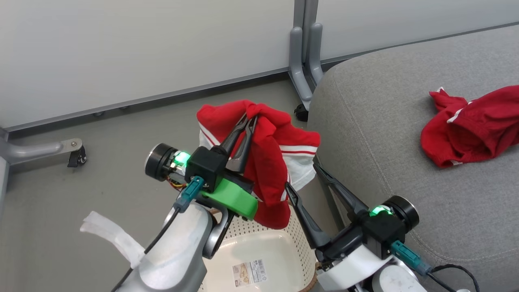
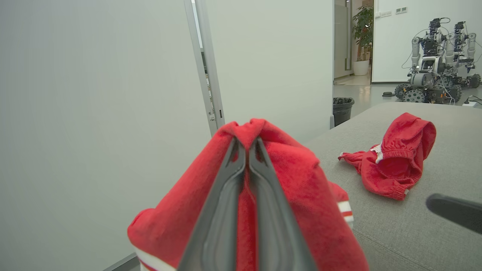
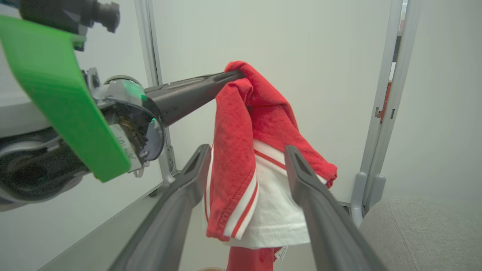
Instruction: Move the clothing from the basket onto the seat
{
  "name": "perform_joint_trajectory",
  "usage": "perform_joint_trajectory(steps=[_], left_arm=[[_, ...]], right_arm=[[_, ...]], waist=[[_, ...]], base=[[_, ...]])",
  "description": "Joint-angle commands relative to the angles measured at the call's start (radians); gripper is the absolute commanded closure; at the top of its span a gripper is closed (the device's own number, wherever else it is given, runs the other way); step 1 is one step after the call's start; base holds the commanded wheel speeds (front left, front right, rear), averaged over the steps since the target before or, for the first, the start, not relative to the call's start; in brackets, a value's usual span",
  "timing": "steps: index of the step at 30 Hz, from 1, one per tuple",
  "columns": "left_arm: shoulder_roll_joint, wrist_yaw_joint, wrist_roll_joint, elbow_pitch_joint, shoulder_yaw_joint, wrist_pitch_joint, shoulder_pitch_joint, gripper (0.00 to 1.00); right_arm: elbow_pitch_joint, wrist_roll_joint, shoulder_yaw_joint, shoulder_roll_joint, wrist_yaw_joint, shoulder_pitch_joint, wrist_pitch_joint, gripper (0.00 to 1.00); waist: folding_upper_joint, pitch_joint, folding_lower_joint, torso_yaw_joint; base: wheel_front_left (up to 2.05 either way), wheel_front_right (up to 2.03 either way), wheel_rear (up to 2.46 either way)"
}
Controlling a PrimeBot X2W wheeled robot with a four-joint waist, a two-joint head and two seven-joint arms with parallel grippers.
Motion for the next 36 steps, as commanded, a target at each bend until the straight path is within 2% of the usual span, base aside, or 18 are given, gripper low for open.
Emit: perform_joint_trajectory(steps=[1, 10, 14, 15, 16, 22, 36], left_arm=[[-0.006, -0.008, 0.003, 0.006, -0.013, 0.002, -0.025, 1.0], [-0.028, -0.033, -0.03, 0.006, -0.127, 0.031, -0.092, 1.0], [-0.029, -0.029, -0.055, -0.002, -0.172, 0.044, -0.109, 1.0], [-0.03, -0.027, -0.062, -0.004, -0.183, 0.047, -0.111, 1.0], [-0.03, -0.027, -0.073, -0.007, -0.195, 0.05, -0.112, 1.0], [-0.03, -0.019, -0.105, 0.006, -0.243, 0.063, -0.125, 1.0], [-0.03, -0.006, -0.139, 0.031, -0.275, 0.058, -0.146, 1.0]], right_arm=[[0.016, -0.005, -0.001, 0.003, -0.002, -0.021, -0.003, 0.0], [0.125, -0.023, -0.043, 0.03, -0.002, -0.086, -0.003, 0.0], [0.164, -0.023, -0.053, 0.035, -0.002, -0.097, -0.003, 0.0], [0.171, -0.023, -0.048, 0.035, -0.001, -0.097, -0.003, 0.69], [0.175, -0.024, -0.046, 0.035, -0.002, -0.098, -0.003, 1.0], [0.161, -0.015, -0.054, 0.028, -0.002, -0.075, -0.003, 1.0], [0.152, -0.011, -0.076, 0.019, -0.002, -0.071, -0.003, 1.0]], waist=[[-0.0001, 0.003, 0.0001, -0.002], [-0.0001, 0.008, 0.0001, -0.002], [-0.0001, 0.008, 0.0001, 0.001], [-0.0001, 0.008, 0.0001, 0.002], [-0.0001, 0.008, 0.0001, 0.003], [-0.0001, 0.01, 0.0001, 0.008], [-0.0001, 0.017, 0.0001, 0.005]], base=[[0.0, 0.0, 0.0], [0.0, 0.0, 0.0], [0.0, 0.0, 0.0], [0.0, 0.0, 0.0], [0.0, 0.0, 0.0], [0.0, 0.0, 0.0], [0.0, 0.0, 0.0]])
